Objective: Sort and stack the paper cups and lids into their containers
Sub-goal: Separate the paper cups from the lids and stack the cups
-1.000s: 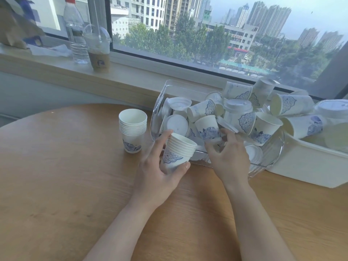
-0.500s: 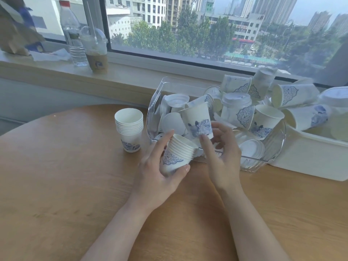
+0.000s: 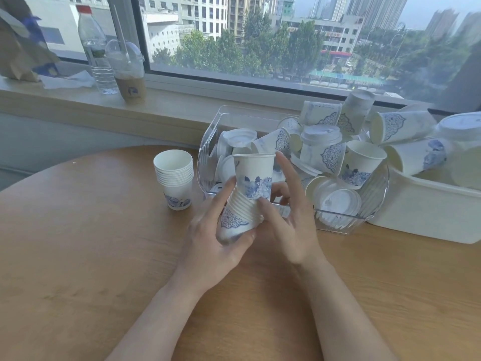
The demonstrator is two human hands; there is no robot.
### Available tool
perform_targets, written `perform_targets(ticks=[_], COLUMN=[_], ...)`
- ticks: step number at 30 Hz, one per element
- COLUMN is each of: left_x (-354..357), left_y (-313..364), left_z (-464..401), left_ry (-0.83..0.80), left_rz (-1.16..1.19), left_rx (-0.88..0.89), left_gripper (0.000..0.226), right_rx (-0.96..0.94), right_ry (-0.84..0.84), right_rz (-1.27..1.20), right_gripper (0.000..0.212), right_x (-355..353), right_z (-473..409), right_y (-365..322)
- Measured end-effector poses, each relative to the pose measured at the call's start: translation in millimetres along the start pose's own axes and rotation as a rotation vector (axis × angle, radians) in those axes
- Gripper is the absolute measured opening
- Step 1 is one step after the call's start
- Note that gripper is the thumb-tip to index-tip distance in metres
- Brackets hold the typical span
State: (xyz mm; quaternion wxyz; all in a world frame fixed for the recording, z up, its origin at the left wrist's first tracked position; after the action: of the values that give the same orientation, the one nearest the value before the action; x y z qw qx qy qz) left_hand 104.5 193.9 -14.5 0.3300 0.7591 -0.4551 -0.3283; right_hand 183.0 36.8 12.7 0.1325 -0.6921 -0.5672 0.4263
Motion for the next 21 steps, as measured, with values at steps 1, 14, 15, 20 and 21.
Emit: perform_targets(ticks=[1,14,15,20,21], left_x=[-0.9,-9.8,-11.5,-18.7,-19.5], left_y=[-0.6,-7.4,-8.1,-1.9,-0.5], left_z=[-0.1,-3.0,-3.1,-4.3,-4.6], left_ry=[0.003,0.101,0.116,0.182,0.186], left_rz=[0.000,0.102,0.119,0.114,0.116], left_rx=[-0.004,-0.095,-0.109,-0.102,-0.100], left_gripper=[0.092,0.091,0.092,0.093,0.092], right_rx=[0.001,0.013,0.010,0.004,0.009], right_ry=[0.000,0.013,0.014,-0.003,-0.006], right_rz=[0.007,0.081,0.098,0.128,0.130], right_gripper=[0.071,0.050,0.047,0.035,0.034], right_x=[-0.2,-4.6,-4.3,-1.5,-1.3], right_z=[-0.2,-0.5,-0.3,1.8,1.7], right_y=[-0.3,-7.0,-8.5,-14.0,-14.6])
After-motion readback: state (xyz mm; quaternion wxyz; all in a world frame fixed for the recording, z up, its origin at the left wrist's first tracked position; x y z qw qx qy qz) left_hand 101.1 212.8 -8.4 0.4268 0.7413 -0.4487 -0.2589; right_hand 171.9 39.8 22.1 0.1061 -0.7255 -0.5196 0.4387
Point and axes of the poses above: each hand's wrist, its own z-axis away from the middle knuckle, its own x-axis out of the palm, y = z × x, the point moved 8 cm from there along -z, towards the middle knuckle, and after that the axes turned 12 degrees about z, right-handed, at the moved point
